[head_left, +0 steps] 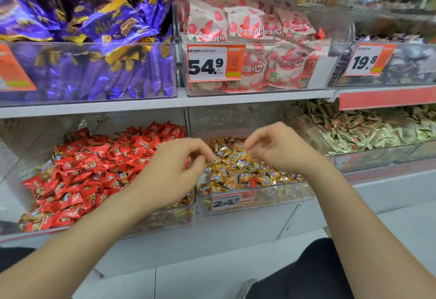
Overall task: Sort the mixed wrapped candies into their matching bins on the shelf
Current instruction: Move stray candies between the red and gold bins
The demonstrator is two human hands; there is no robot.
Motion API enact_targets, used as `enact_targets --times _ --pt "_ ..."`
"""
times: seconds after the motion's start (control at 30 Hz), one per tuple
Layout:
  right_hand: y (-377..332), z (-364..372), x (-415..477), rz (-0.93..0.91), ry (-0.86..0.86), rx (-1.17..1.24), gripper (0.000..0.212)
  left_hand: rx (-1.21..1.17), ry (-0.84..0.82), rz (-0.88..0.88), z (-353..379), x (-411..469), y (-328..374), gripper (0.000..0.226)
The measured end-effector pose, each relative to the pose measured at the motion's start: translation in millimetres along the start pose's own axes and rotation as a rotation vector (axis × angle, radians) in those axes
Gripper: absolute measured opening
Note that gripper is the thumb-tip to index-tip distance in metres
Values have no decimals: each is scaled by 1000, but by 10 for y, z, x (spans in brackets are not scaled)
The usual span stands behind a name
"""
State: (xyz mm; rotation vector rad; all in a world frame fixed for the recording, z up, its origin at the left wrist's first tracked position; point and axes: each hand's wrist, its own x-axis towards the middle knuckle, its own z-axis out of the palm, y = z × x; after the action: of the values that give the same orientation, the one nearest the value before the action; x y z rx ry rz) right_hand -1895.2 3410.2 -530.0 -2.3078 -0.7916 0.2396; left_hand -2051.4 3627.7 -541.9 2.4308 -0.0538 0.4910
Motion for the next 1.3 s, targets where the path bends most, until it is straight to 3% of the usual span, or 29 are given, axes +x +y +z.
enact_targets --times 0.07,0.13,0.2,0.33,0.43,0.53,0.6,0.7,0.83,0.93,1.0,1.17,1.23,1.3 --pt "40 50 30 49 -124 -253 17 45 7 53 51 -71 -64 27" --pt "118 137 59 128 -227 -341 14 81 -11 113 150 -83 -95 25" --pt "176 218 92 148 -224 -390 28 93 -21 131 245 -80 -134 23" --pt "245 367 165 88 -263 -502 27 102 15 139 379 -103 -235 21" --pt "232 355 162 79 -217 -459 30 80 61 160 345 -132 -226 22" --pt "74 270 33 44 -64 -305 16 59 96 131 191 -151 -224 25" --pt "-141 300 -72 -40 54 -199 7 57 71 69 65 -184 -277 25" --pt "-548 500 -164 -233 177 -99 18 99 27 -24 -122 -270 -432 22" --pt "-948 897 -133 -495 175 -144 16 262 -8 -97 -456 -444 -672 12" --pt "-1114 1129 1 -629 37 -217 15 441 -128 -216 -735 -616 -845 8" --pt "-1170 1259 120 -633 -39 -275 21 567 -193 -316 -880 -748 -951 23" --pt "-1309 1531 359 -531 56 -465 44 664 -197 -721 -1105 -982 -1049 87" --pt "-1420 1668 358 -621 -22 -375 44 651 -246 -811 -1127 -1041 -1055 115" --pt "-1525 1851 319 -689 -159 -331 70 623 -298 -834 -1138 -1062 -1067 129"
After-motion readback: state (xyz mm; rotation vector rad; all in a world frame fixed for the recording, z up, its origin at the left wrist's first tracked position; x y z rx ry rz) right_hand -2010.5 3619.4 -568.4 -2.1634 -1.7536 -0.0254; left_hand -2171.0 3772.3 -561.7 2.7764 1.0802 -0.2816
